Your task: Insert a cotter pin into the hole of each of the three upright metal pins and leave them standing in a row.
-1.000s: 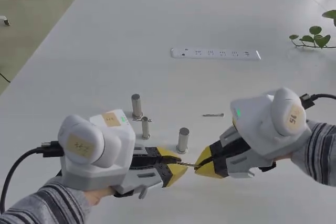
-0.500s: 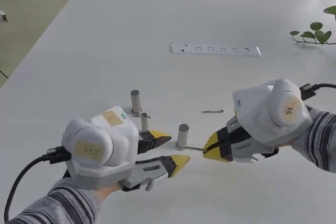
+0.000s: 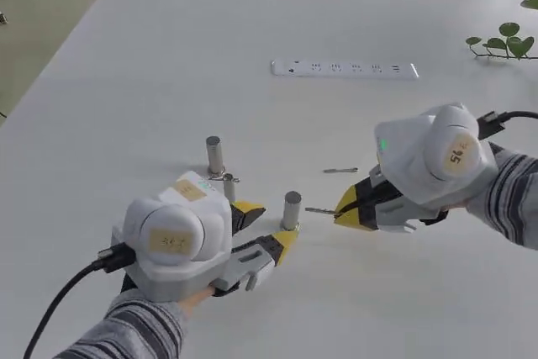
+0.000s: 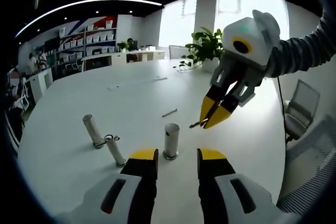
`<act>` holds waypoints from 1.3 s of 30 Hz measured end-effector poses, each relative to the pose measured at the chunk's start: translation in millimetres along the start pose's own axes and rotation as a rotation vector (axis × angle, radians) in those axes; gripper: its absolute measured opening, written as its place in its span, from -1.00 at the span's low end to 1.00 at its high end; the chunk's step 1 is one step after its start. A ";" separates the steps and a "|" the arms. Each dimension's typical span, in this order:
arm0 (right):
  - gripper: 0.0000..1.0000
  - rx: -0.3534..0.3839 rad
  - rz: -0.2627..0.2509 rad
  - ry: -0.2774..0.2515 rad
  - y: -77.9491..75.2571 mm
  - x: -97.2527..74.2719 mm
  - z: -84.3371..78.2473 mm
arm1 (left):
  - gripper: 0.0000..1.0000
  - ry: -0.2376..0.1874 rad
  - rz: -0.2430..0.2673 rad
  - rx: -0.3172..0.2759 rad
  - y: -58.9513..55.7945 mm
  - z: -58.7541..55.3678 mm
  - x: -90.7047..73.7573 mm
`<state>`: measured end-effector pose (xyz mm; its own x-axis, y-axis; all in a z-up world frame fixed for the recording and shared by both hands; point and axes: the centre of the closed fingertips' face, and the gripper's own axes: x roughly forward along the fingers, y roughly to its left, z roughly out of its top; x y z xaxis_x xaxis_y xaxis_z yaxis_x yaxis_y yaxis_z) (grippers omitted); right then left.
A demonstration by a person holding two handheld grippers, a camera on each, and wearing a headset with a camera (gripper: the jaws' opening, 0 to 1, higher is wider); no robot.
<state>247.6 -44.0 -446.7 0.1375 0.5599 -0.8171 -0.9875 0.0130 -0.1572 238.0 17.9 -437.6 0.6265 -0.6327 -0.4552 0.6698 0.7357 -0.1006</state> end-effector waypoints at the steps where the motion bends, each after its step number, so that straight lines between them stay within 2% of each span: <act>1: -1.00 0.000 -0.002 0.002 -1.5 0.2 -0.5 | -0.46 0.005 0.004 0.003 -0.3 -1.5 1.4; 8: -1.00 -0.011 -0.018 0.015 -11.9 2.7 -2.9 | -0.46 0.010 0.049 -0.024 0.8 -6.3 14.0; 13: -1.00 -0.027 -0.013 0.023 -13.6 4.9 -3.1 | -0.50 0.008 0.104 -0.056 8.0 -8.2 25.2; 16: -1.00 -0.032 -0.010 0.025 -14.5 6.6 -4.0 | -0.52 0.014 0.120 -0.047 9.2 -10.1 30.4; 20: -1.00 -0.034 -0.008 0.028 -16.6 8.5 -5.1 | -0.57 0.013 0.139 -0.070 11.8 -10.7 36.5; 22: -1.00 -0.035 -0.004 0.026 -16.6 9.3 -5.1 | -0.59 0.007 0.149 -0.102 12.9 -10.7 38.8; 33: -1.00 -0.048 0.013 0.027 -15.8 13.2 -5.7 | -0.66 -0.003 0.151 -0.156 10.5 -8.5 46.8; 39: -1.00 -0.054 0.014 0.026 -16.4 14.4 -4.5 | -0.71 0.007 0.156 -0.170 11.0 -11.4 47.9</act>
<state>266.1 -39.9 -458.4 0.1261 0.5379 -0.8335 -0.9838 -0.0400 -0.1747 270.8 -1.6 -470.6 0.7143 -0.5068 -0.4826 0.4880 0.8550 -0.1757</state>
